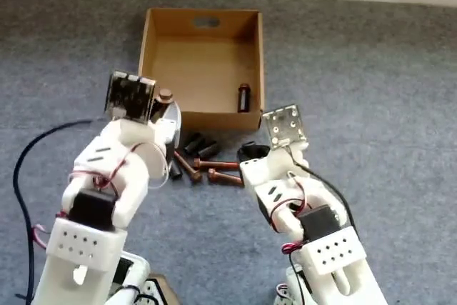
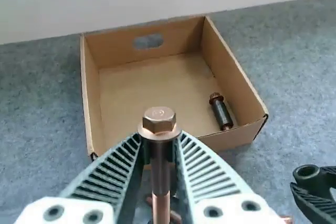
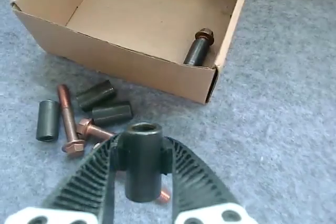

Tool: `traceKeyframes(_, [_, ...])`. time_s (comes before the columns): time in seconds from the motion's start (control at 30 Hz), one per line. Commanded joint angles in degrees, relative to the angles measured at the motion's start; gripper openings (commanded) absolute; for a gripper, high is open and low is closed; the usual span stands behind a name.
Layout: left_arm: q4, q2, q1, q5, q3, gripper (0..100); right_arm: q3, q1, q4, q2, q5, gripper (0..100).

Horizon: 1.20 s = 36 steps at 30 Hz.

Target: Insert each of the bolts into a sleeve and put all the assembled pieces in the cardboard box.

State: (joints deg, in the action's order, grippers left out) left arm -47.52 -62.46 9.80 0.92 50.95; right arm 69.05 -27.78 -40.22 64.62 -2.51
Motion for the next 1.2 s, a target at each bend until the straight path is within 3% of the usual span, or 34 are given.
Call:
traceKeyframes(0.0, [-0.35,1.19,3.3,-0.09,-5.23,1,-3.12,-0.4,0.84,1.19,0.44,0.7])
traceKeyframes(0.2, [-0.35,1.45,8.57,4.22,-5.05,1,-3.38,-0.4,0.75,3.21,0.44,0.7])
traceKeyframes(0.43, [-0.18,5.05,8.92,4.84,-4.79,1,3.47,-0.31,1.8,22.73,0.7,0.7])
traceKeyframes(0.7, [5.71,7.69,14.02,4.92,-10.51,1,16.75,-0.31,11.65,40.4,0.97,0.7])
traceKeyframes(0.93, [5.71,10.95,19.91,4.66,-20.18,1,21.41,-0.31,19.03,39.87,0.97,0.7])
traceKeyframes(1.17, [7.12,11.38,24.04,4.48,-22.81,1,21.93,-0.31,19.74,39.87,0.97,0.7])
